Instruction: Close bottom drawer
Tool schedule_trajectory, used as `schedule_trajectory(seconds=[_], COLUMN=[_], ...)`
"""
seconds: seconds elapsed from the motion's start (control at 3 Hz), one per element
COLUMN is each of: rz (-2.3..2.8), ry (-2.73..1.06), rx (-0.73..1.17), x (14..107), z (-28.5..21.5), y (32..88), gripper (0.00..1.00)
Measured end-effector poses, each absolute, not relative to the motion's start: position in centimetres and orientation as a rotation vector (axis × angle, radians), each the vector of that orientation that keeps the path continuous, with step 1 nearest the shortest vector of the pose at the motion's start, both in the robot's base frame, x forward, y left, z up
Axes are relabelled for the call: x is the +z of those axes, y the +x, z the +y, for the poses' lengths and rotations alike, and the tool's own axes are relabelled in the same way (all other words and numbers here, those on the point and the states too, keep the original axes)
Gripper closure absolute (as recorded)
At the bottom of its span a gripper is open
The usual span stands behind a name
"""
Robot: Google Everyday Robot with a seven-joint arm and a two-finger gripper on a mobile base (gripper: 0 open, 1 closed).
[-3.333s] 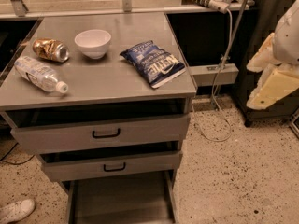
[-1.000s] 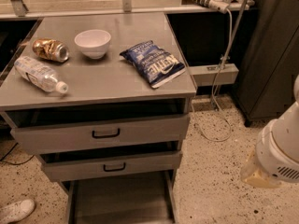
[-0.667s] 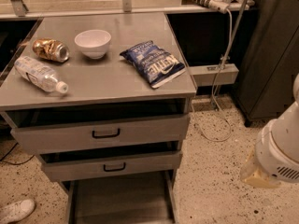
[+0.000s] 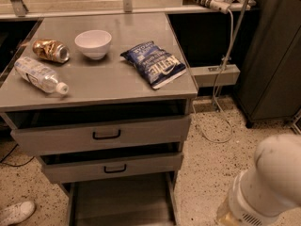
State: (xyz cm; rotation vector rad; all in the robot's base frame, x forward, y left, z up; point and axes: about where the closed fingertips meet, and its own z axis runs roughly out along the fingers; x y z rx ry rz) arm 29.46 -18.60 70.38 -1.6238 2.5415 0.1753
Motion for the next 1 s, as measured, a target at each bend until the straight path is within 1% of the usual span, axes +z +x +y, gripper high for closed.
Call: schedule_trajectory(seconds=[0.33,0.67,1.0], rz=[2.593,2.594,2.621], ry=[-1.576,-1.578,-1.551], rx=[0.306,0.306,0.357], x=[61.2,61.2,57.2], z=[-16.4,-16.4,-15.5], y=[27.7,27.6,26.6], gripper=[1.00,1.00,1.00])
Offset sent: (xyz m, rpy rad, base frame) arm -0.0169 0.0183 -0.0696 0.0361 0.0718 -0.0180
